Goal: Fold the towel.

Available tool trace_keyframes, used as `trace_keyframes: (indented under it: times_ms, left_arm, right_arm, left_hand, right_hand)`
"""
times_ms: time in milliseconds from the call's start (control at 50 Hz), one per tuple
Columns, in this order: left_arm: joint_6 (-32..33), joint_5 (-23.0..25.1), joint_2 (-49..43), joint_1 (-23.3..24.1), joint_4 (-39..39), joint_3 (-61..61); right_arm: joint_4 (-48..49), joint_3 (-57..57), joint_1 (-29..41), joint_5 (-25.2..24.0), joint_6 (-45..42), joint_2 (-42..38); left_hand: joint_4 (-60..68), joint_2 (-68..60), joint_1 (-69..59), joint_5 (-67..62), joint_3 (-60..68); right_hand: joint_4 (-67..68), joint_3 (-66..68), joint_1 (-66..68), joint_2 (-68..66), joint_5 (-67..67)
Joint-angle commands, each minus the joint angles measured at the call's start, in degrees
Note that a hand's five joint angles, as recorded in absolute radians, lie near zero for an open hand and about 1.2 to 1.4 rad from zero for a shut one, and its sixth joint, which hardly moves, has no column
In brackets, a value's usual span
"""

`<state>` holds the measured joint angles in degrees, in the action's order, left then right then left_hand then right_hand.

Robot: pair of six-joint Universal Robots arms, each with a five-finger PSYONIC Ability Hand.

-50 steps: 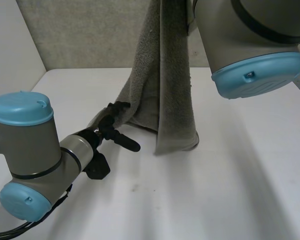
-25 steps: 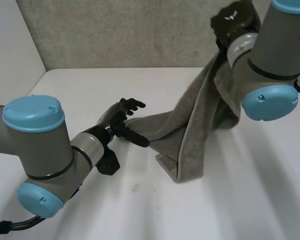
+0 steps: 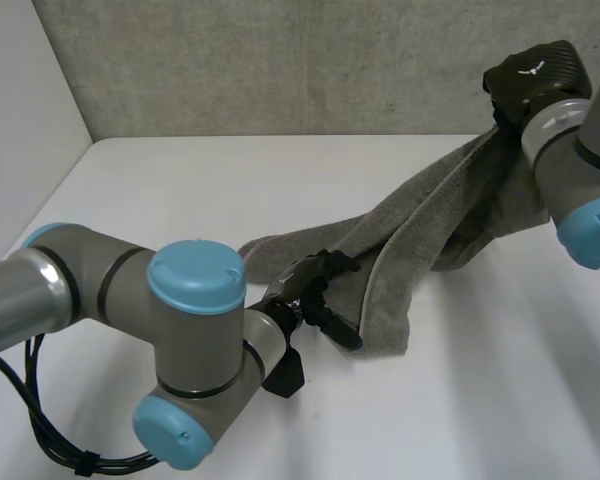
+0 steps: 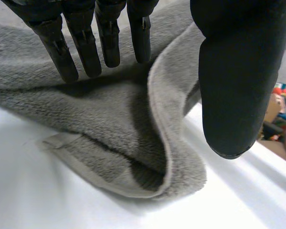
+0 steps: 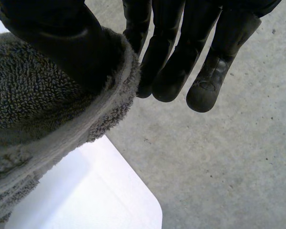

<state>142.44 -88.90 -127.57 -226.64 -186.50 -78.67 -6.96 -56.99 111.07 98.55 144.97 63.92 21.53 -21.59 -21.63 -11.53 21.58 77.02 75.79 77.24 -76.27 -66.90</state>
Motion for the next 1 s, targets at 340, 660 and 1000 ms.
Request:
trace_keyframes:
  times_ms: [340,660,1000]
  left_arm:
    - [0.03,-3.92,-9.71,3.75,4.57,7.92]
    - [0.21,-4.18,-11.56,4.81,4.31,10.99]
    - [7.22,-11.65,-2.71,3.23,6.41,10.90]
  right_arm:
    - [7.31,-12.54,-2.27,-3.45,1.02,6.13]
    - [7.48,-12.98,-2.09,-3.45,1.02,6.04]
    - [8.10,-12.71,-2.44,-3.36,1.02,6.65]
  left_hand:
    - [4.83,-4.77,-4.73,-4.83,4.79]
    - [30.40,-30.34,-30.30,-30.40,30.36]
    - [58.47,-58.41,-58.37,-58.47,58.42]
  right_hand:
    - [2.98,4.21,2.76,-3.73,-3.10]
    - [2.98,4.21,2.76,-3.73,-3.10]
    - [2.98,4.21,2.76,-3.73,-3.10]
